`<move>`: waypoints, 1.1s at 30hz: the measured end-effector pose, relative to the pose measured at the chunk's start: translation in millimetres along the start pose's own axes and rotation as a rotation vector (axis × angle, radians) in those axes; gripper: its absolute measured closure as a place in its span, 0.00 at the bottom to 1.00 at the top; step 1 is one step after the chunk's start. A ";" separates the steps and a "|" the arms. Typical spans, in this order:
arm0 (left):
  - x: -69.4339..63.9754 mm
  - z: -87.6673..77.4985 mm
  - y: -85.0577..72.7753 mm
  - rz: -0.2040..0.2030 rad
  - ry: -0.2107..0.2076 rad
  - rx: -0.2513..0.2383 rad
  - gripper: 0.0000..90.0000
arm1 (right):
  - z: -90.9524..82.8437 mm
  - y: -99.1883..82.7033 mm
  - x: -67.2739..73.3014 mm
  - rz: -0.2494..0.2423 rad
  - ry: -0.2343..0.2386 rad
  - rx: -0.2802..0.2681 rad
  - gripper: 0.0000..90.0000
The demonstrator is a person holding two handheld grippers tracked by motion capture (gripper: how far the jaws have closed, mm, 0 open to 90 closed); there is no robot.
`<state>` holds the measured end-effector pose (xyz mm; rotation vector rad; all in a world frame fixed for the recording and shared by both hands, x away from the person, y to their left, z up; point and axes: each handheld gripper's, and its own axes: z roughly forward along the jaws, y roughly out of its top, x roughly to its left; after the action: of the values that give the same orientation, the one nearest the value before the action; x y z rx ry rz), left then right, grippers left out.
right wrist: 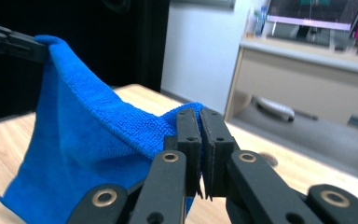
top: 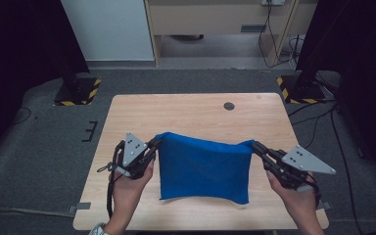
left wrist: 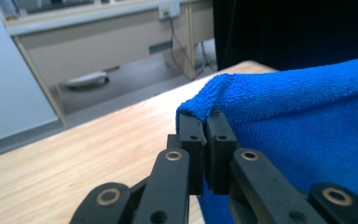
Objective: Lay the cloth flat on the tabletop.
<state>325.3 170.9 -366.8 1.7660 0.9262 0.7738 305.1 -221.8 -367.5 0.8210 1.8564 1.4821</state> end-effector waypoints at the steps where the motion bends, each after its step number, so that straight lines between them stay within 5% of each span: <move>1: 2.5 6.0 -2.9 -0.006 0.002 0.013 0.97 | 6.6 -4.1 -3.0 0.009 -0.001 0.012 0.97; 12: 13.3 50.4 -28.3 -0.055 0.017 0.083 0.97 | 56.4 -45.5 -26.2 0.081 -0.006 0.128 0.97; 24: 23.0 86.1 -45.9 -0.058 0.037 0.154 0.96 | 92.3 -67.8 -43.2 0.102 -0.017 0.211 0.97; 33: 35.2 112.4 -62.1 -0.102 0.045 0.208 0.96 | 120.7 -81.6 -54.8 0.120 -0.041 0.264 0.97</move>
<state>420.7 165.3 -459.5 1.8702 1.1527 0.6737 426.0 -207.3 -464.5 1.0948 2.0296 1.2952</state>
